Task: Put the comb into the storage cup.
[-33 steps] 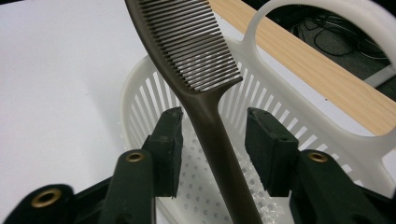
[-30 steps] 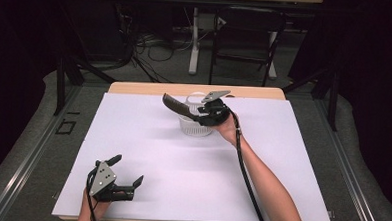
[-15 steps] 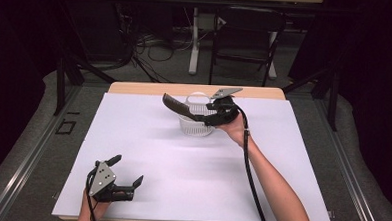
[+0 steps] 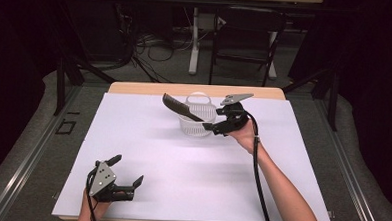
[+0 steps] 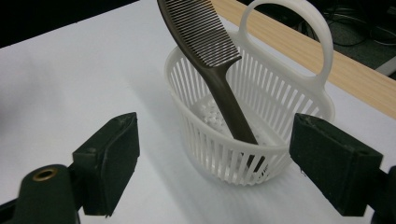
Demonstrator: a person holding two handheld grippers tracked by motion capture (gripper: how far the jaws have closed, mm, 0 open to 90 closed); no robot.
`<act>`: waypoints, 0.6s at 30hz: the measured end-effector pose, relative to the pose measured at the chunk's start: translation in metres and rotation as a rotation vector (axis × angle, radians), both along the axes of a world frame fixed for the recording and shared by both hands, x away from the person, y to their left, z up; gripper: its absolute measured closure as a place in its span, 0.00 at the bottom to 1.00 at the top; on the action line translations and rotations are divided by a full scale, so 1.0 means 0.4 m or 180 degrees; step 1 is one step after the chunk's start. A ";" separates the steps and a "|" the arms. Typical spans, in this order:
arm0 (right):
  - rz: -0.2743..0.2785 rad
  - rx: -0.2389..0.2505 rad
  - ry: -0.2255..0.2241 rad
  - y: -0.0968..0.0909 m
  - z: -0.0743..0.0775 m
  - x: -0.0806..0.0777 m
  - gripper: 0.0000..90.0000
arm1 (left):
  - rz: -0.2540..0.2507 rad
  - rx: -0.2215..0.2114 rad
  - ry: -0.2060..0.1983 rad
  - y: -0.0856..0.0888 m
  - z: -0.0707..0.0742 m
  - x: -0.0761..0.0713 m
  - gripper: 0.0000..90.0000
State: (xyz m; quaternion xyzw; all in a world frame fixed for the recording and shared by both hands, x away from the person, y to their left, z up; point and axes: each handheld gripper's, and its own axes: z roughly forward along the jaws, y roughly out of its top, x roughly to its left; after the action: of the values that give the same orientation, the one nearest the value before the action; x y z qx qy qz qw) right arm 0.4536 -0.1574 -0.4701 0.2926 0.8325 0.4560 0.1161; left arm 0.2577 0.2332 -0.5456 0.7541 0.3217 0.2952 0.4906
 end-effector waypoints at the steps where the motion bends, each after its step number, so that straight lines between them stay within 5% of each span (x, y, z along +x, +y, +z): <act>1: 0.0005 0.0005 0.0002 -0.003 0.000 -0.004 0.17 | -0.0001 0.0002 0.0002 0.000 0.000 0.000 0.03; 18: -0.0026 -0.0065 0.0134 -0.074 -0.045 -0.085 0.08 | 0.0022 0.0007 0.0000 0.005 0.001 -0.003 0.02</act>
State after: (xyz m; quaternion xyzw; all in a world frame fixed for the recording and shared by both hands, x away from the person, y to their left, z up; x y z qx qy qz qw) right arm 0.4197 -0.1872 -0.4882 0.3043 0.8381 0.4408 0.1033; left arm 0.2566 0.2352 -0.5451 0.7535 0.3240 0.2973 0.4888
